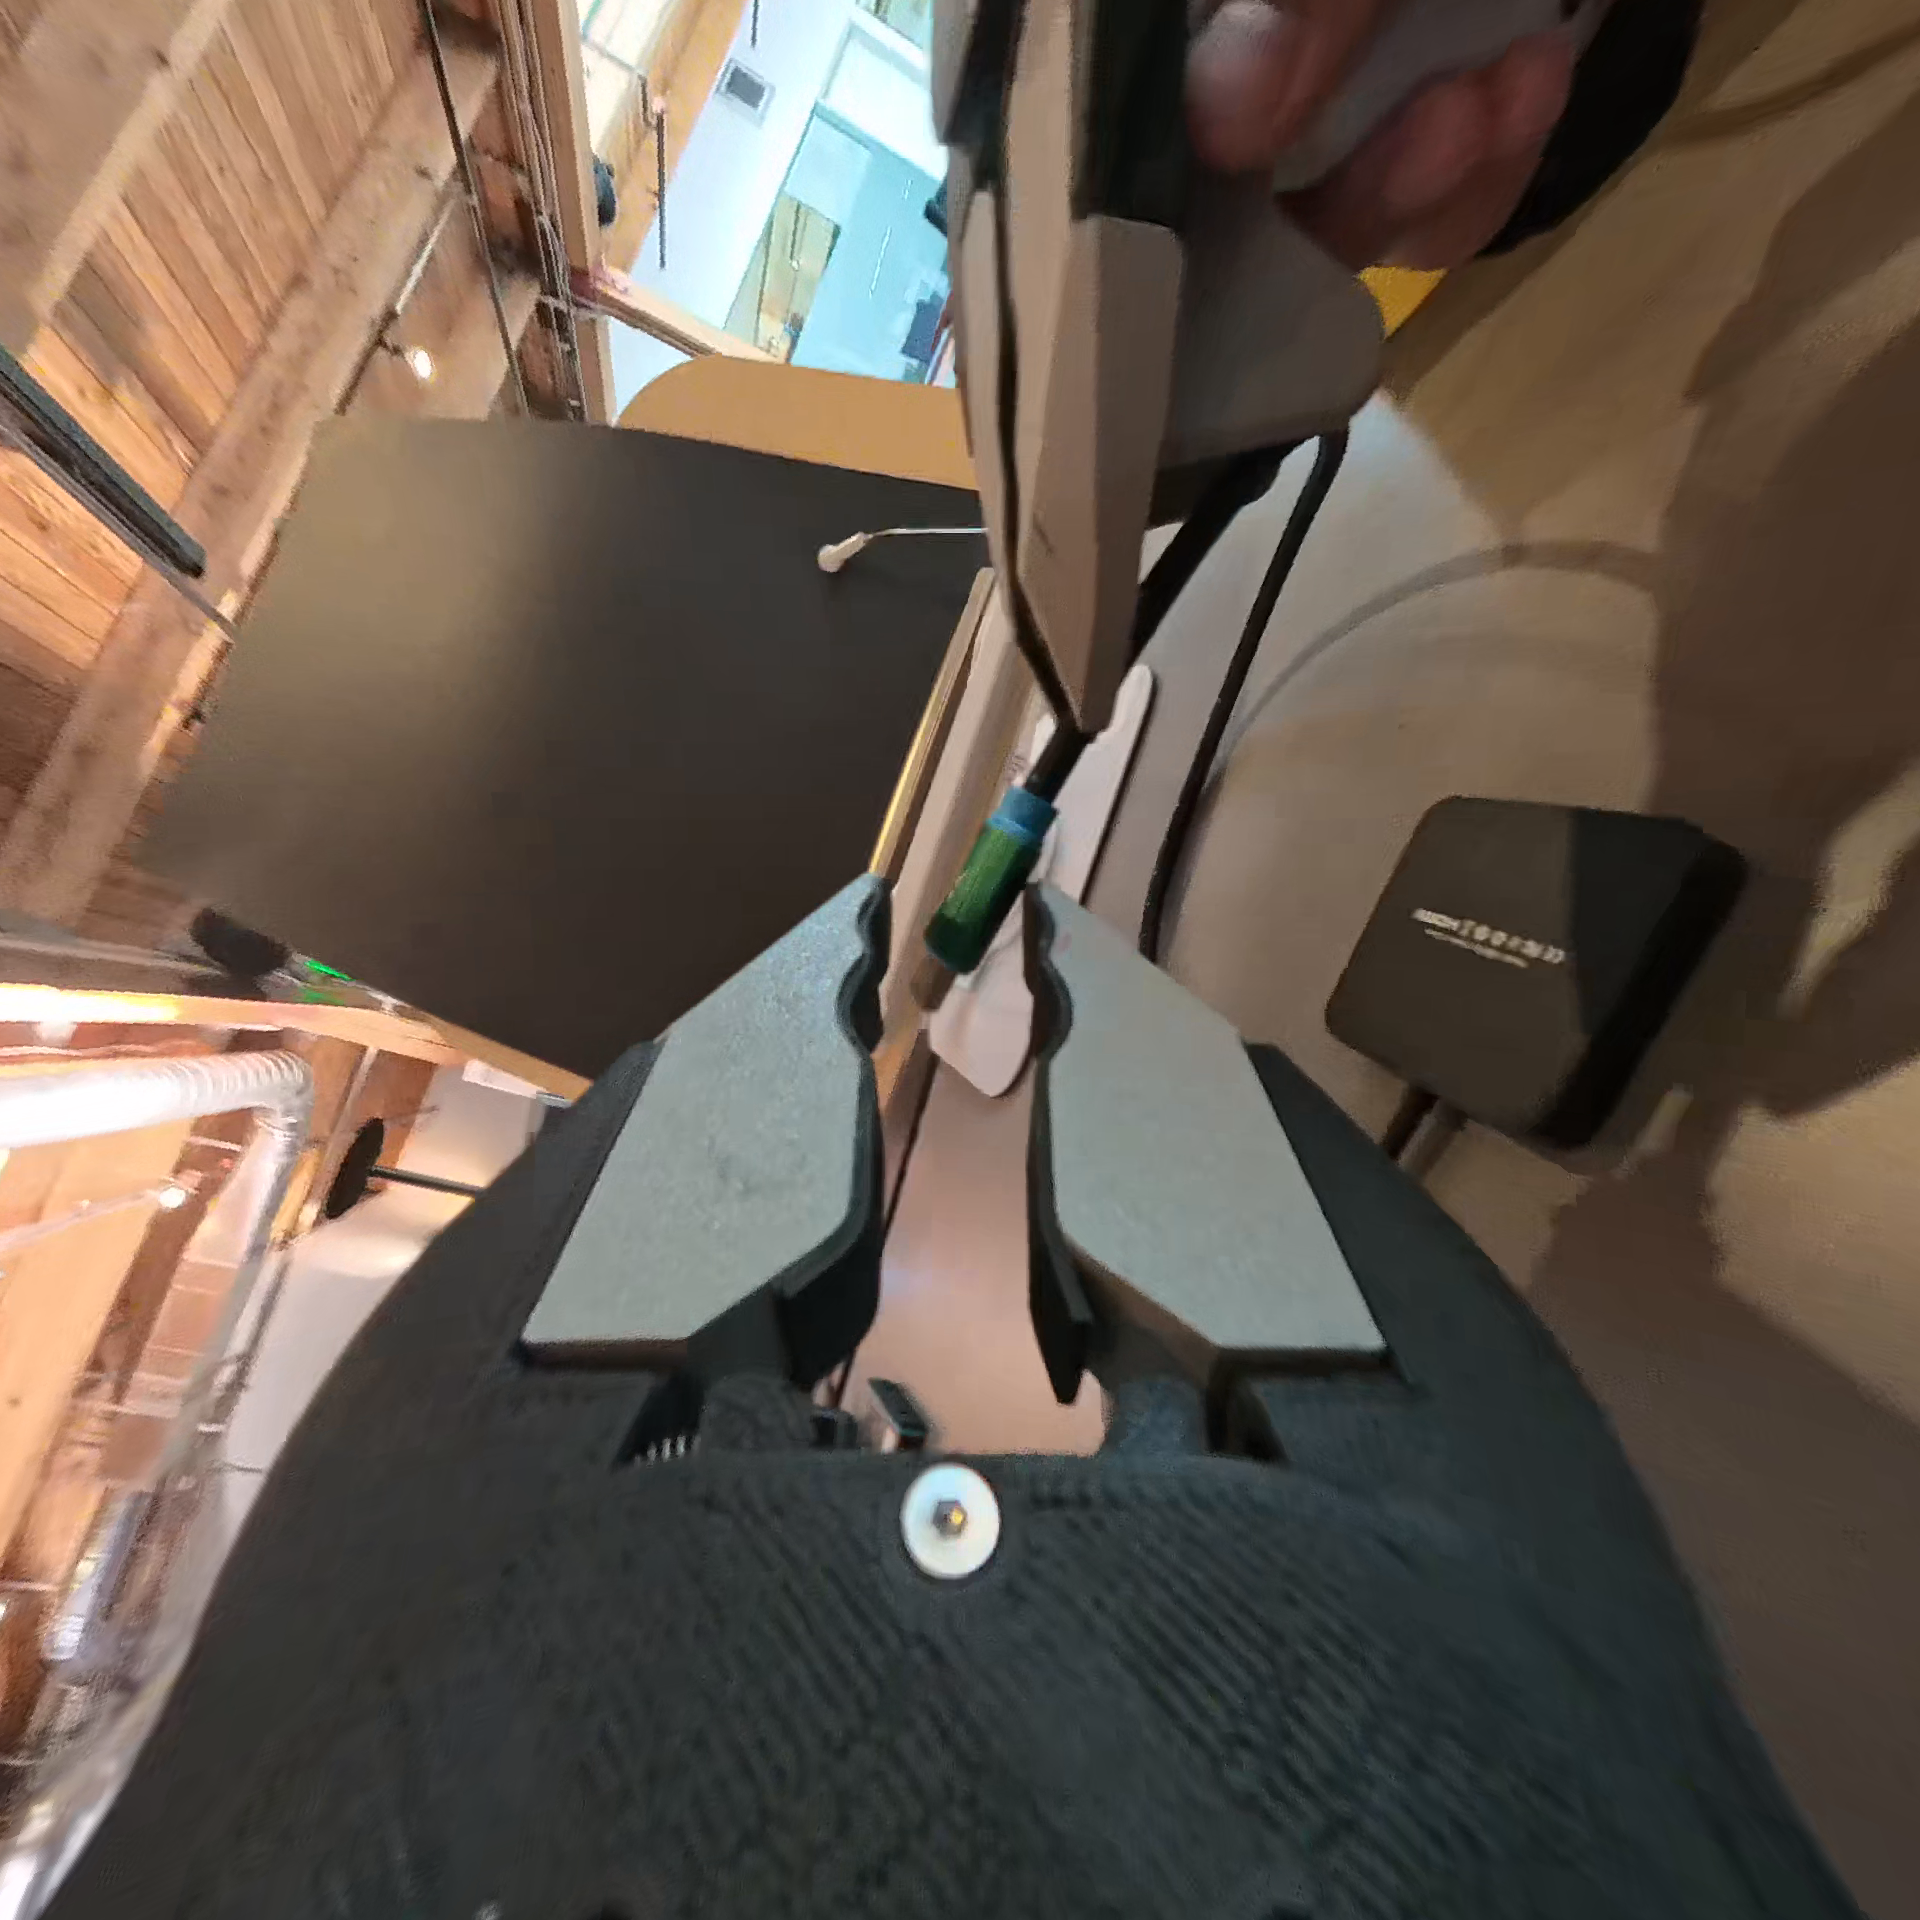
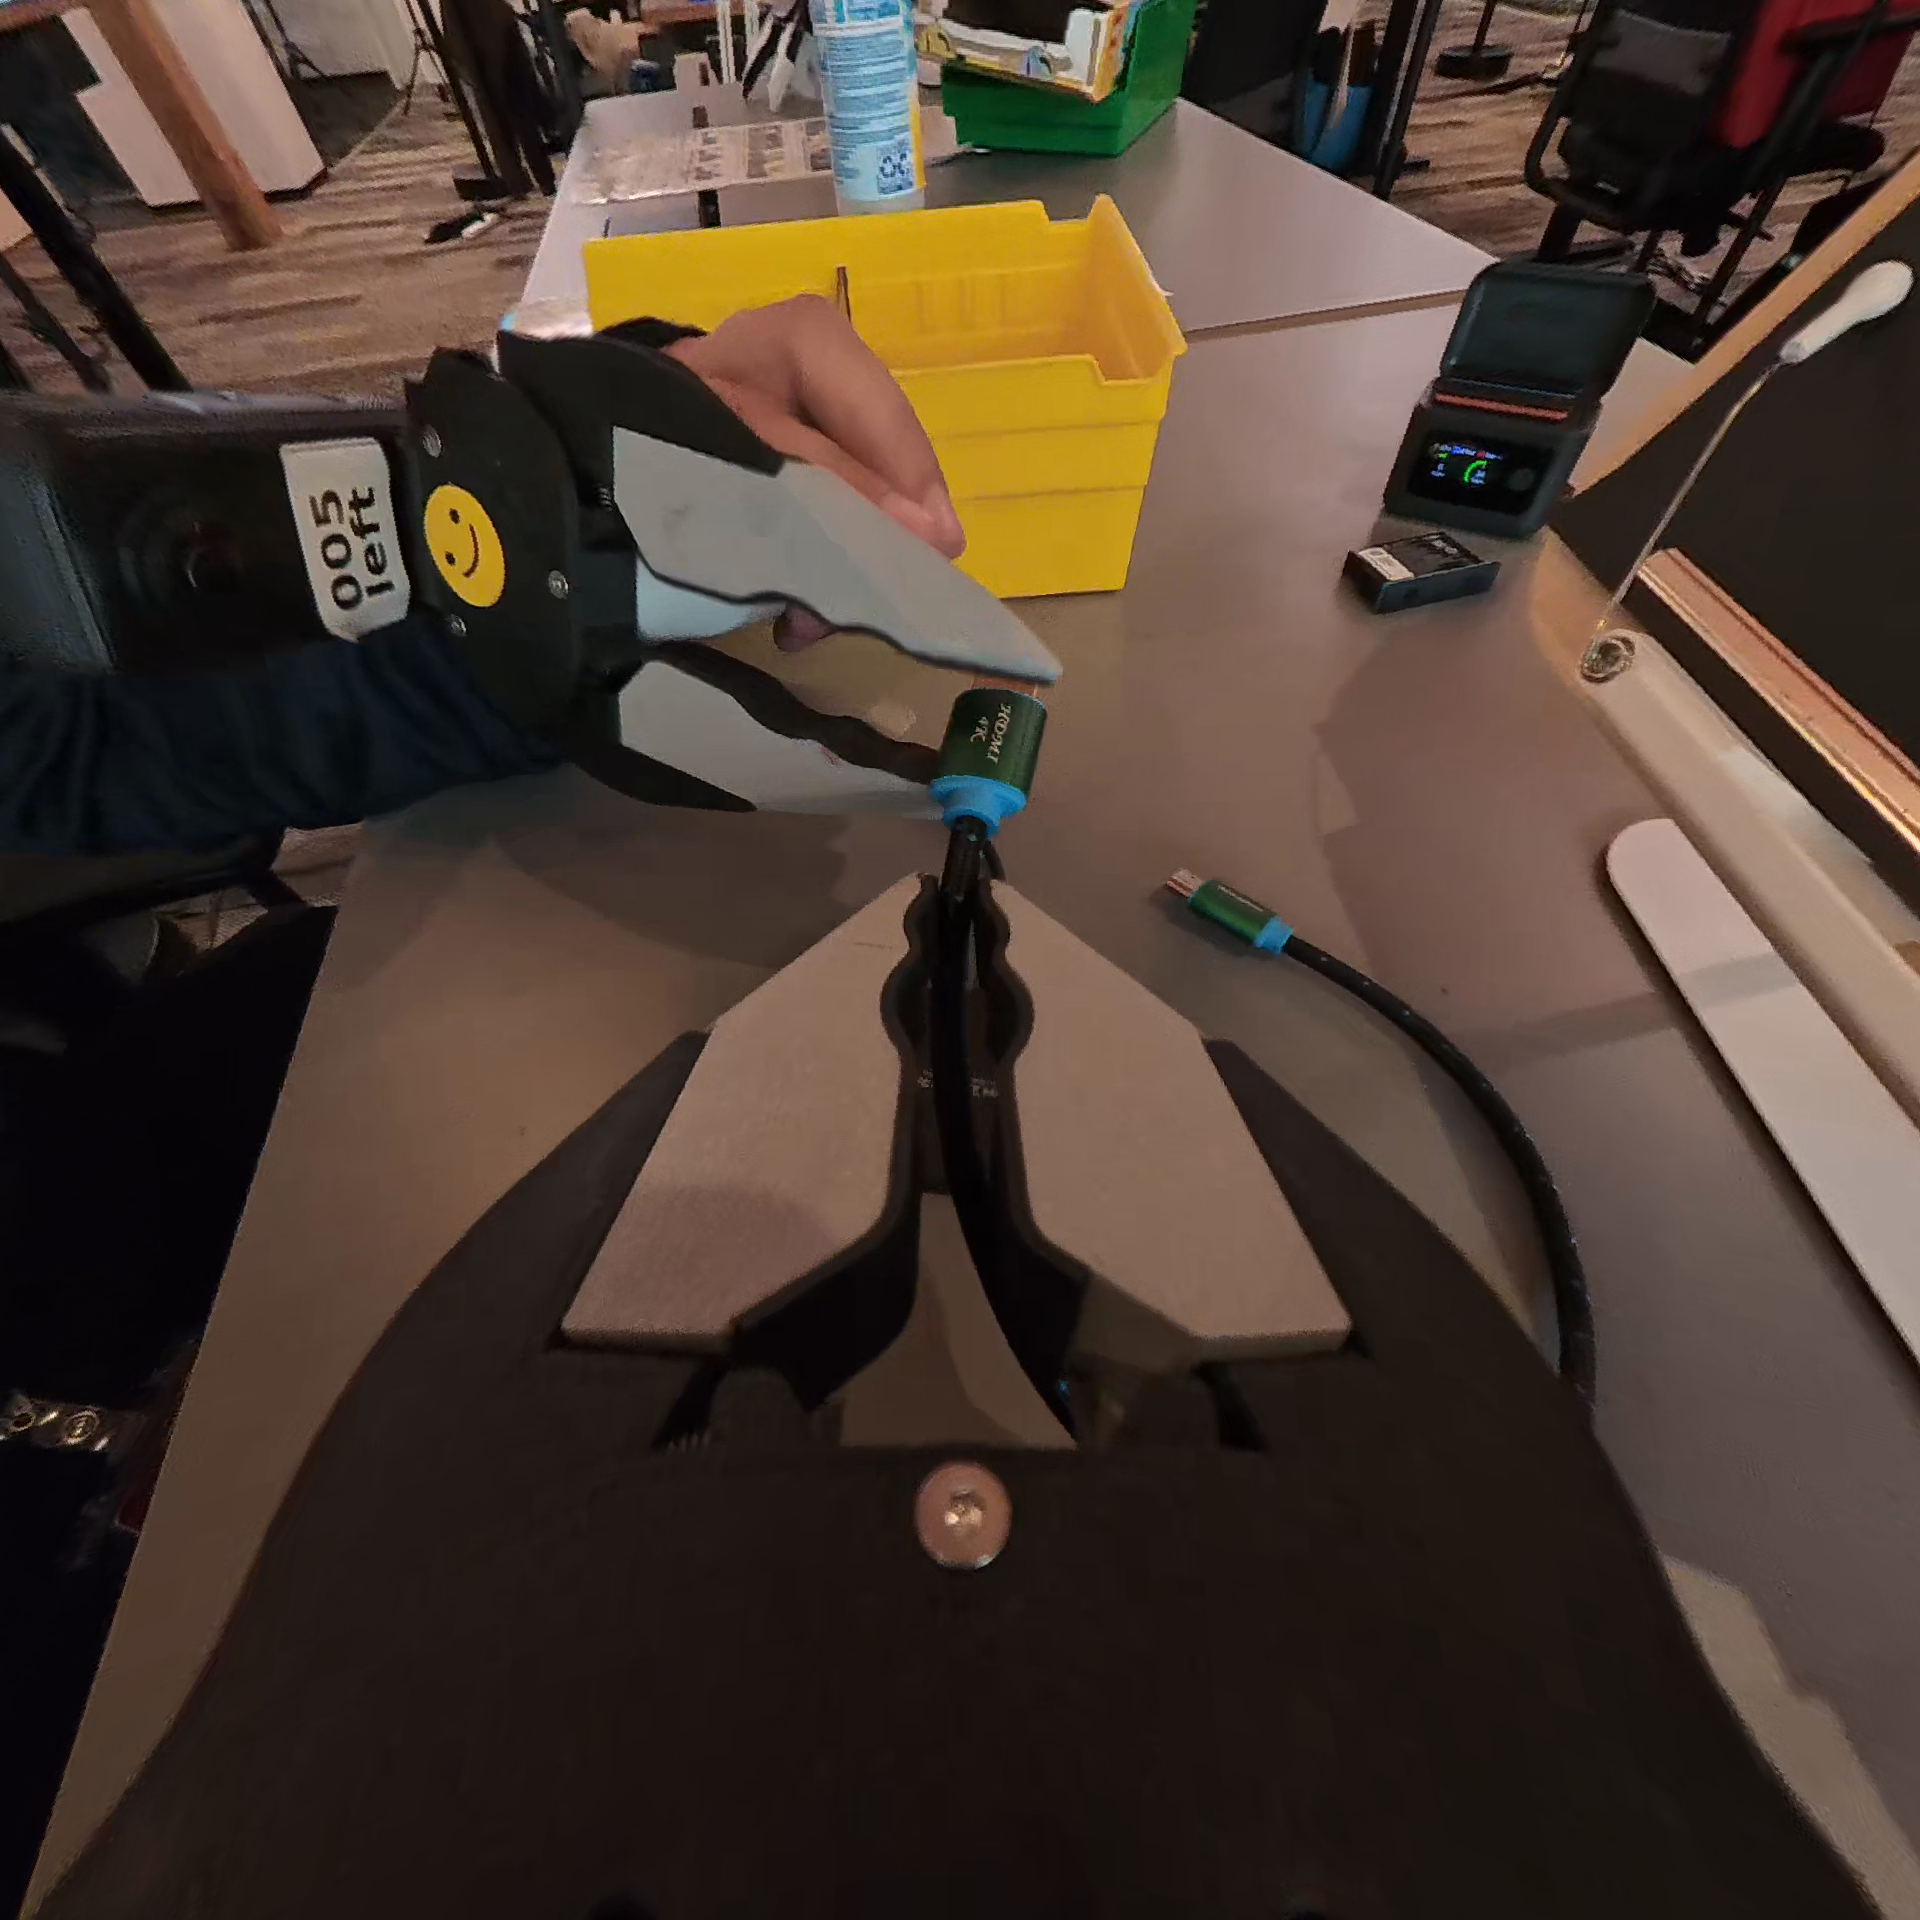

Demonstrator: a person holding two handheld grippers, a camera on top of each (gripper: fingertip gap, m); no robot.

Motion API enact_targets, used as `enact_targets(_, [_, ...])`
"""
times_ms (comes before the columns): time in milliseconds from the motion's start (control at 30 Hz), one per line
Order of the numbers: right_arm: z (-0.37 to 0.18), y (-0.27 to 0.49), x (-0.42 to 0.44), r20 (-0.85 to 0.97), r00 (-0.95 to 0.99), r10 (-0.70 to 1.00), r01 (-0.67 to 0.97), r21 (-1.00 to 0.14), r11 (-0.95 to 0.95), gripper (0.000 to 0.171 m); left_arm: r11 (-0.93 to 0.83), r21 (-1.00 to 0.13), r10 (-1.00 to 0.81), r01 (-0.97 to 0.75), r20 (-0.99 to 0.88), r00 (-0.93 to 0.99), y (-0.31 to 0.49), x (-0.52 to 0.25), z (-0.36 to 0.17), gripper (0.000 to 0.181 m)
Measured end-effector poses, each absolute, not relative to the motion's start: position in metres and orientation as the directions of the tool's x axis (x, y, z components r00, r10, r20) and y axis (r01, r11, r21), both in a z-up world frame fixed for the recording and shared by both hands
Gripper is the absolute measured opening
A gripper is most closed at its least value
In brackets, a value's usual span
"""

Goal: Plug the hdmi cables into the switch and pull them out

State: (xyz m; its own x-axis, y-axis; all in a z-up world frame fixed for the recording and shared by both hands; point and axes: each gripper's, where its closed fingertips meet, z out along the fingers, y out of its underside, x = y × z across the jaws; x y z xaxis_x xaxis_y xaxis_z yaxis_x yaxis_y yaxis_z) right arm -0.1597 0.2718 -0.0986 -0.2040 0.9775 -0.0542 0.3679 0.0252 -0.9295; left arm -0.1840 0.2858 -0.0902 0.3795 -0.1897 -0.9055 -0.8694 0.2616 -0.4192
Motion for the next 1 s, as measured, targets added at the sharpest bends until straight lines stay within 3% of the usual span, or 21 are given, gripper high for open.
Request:
enact_targets(67, [-0.096,0.272,-0.161,-0.041,-0.198,0.979,0.352,-0.936,0.031,0.004,0.253,-0.391,-0.173,-0.885,-0.918,0.356,0.287,-0.184,-0.090,0.014])
enact_targets(167, [-0.089,0.279,-0.163,-0.009,-0.159,0.987,0.305,-0.952,0.040,0.009,0.213,-0.460,-0.209,-0.862,-0.883,0.420,0.290,-0.187,-0.088,0.013])
enact_targets(267, [-0.073,0.291,-0.162,0.066,-0.063,0.996,0.230,-0.970,0.079,0.024,0.152,-0.622,-0.277,-0.768,-0.773,0.571,0.294,-0.194,-0.084,0.012])
enact_targets(367, [-0.058,0.292,-0.154,0.136,-0.022,0.991,0.189,-0.972,0.137,0.019,0.057,-0.804,-0.375,-0.592,-0.566,0.734,0.298,-0.205,-0.083,0.013])
enact_targets(500, [-0.034,0.290,-0.142,0.320,0.070,0.945,0.131,-0.942,0.309,0.011,-0.080,-0.936,-0.461,-0.343,-0.270,0.845,0.301,-0.218,-0.084,0.013])
enact_targets(633, [-0.028,0.271,-0.145,0.299,0.000,0.954,0.083,-0.951,0.298,0.003,-0.210,-0.975,-0.477,-0.074,0.037,0.878,0.307,-0.234,-0.087,0.009])
enact_targets(733, [-0.009,0.250,-0.139,0.288,-0.067,0.955,-0.046,-0.957,0.285,0.000,-0.236,-0.971,-0.490,0.044,0.158,0.857,0.307,-0.244,-0.083,0.009])
enact_targets(833, [-0.027,0.249,-0.150,0.081,-0.178,0.981,0.058,-0.994,0.093,0.000,-0.217,-0.974,-0.580,0.061,0.179,0.795,0.296,-0.228,-0.071,0.009])
enact_targets(933, [-0.055,0.273,-0.164,-0.032,-0.090,0.995,0.166,-0.986,-0.016,0.034,-0.220,-0.970,-0.683,0.099,0.226,0.695,0.282,-0.205,-0.059,0.009])
enact_targets(1000, [-0.056,0.275,-0.169,-0.074,-0.108,0.991,0.142,-0.988,-0.058,0.041,-0.262,-0.957,-0.749,0.124,0.282,0.600,0.271,-0.190,-0.056,0.009])
